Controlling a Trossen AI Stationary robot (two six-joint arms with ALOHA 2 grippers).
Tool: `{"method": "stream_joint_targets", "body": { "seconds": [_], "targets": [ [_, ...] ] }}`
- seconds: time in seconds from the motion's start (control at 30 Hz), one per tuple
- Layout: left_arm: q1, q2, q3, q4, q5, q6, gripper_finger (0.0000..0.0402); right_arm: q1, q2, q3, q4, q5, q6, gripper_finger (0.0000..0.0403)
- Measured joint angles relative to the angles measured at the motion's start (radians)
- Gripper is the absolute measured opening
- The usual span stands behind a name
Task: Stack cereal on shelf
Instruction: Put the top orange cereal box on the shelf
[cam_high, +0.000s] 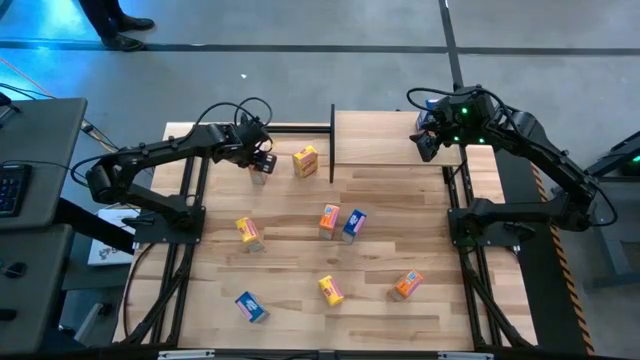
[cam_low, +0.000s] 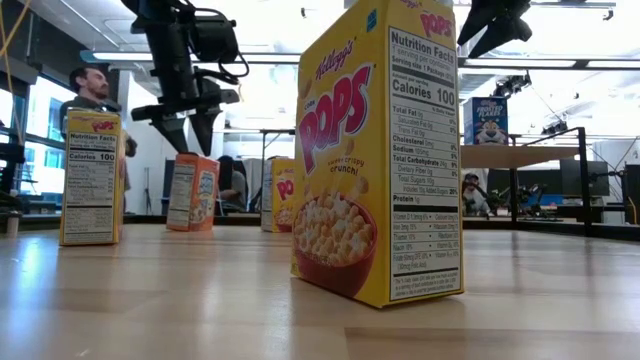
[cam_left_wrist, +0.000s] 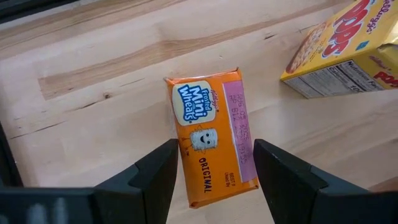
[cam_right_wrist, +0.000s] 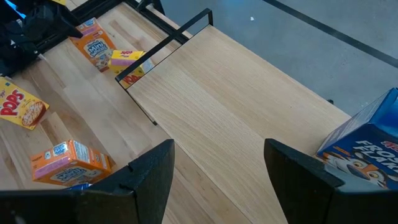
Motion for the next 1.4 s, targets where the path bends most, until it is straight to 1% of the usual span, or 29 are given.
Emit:
{"method": "stream_joint_targets", "body": {
  "seconds": [0.2,0.33,0.6,0.97,1.2,1.4],
  "targets": [
    [0.0,0.0,0.0,0.003,0.0,0.001,0.0236,0.0,0.0,0.0,0.0,0.0,0.0,0.024],
    [0.0,0.0,0.0,0.002,-0.002,0.011,0.0243,0.0,0.0,0.0,0.0,0.0,0.0,0.024],
    [0.0,0.0,-0.035,0.011,-0.012,0.013,0.0243,0.0,0.0,0.0,0.0,0.0,0.0,0.024],
    [0.0,0.0,-0.036,0.01,-0.038,0.011,0.0243,0.0,0.0,0.0,0.0,0.0,0.0,0.024],
    [0.0,0.003,-0.036,0.009,-0.039,0.012,0.0223,0.0,0.0,0.0,0.0,0.0,0.0,0.024],
    [0.0,0.061,-0.037,0.01,-0.039,0.022,0.0214,0.0,0.0,0.0,0.0,0.0,0.0,0.024]
  ]
}}
